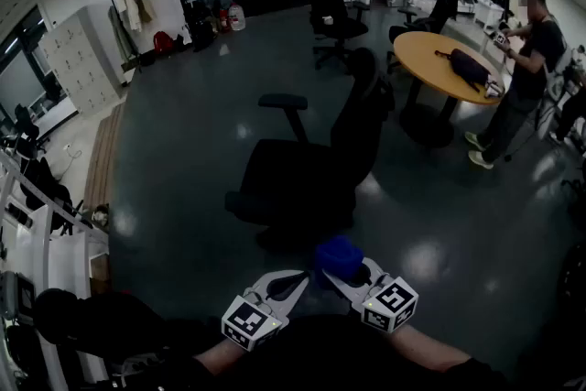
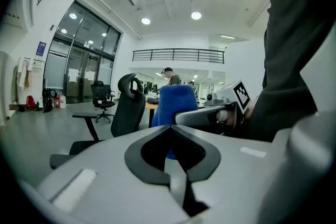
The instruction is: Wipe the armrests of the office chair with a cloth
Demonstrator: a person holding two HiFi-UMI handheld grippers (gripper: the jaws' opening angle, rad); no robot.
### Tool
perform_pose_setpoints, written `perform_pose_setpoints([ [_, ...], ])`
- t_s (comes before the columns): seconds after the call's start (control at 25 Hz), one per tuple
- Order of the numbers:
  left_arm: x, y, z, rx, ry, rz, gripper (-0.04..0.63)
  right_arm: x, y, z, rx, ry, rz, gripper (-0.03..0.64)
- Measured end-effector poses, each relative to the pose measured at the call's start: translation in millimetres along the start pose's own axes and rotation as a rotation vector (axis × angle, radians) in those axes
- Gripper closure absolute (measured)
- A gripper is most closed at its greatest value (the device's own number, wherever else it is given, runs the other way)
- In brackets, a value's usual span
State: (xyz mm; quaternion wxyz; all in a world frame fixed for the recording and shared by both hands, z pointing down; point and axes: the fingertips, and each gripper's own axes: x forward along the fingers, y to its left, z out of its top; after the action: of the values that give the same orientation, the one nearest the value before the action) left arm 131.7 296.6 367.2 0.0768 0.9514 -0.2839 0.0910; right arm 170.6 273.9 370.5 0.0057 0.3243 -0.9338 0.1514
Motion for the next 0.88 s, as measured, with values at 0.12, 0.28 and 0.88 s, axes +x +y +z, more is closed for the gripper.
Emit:
perform_pose_setpoints([
  [0.12, 0, 4, 0, 0.004, 0.004, 0.001, 0.577, 4, -1, 0, 0.004, 0.002, 0.001, 0.482],
  [0.28, 3, 4, -1, -0.001, 0.006, 0.005, 0.577, 3, -4, -1, 0.010, 0.004, 0.003, 0.482],
  [0.88, 23, 9, 5, -0.014, 0.021, 0.056, 0.577, -2, -28, 9, 0.044, -0.013, 0.041, 0.482],
])
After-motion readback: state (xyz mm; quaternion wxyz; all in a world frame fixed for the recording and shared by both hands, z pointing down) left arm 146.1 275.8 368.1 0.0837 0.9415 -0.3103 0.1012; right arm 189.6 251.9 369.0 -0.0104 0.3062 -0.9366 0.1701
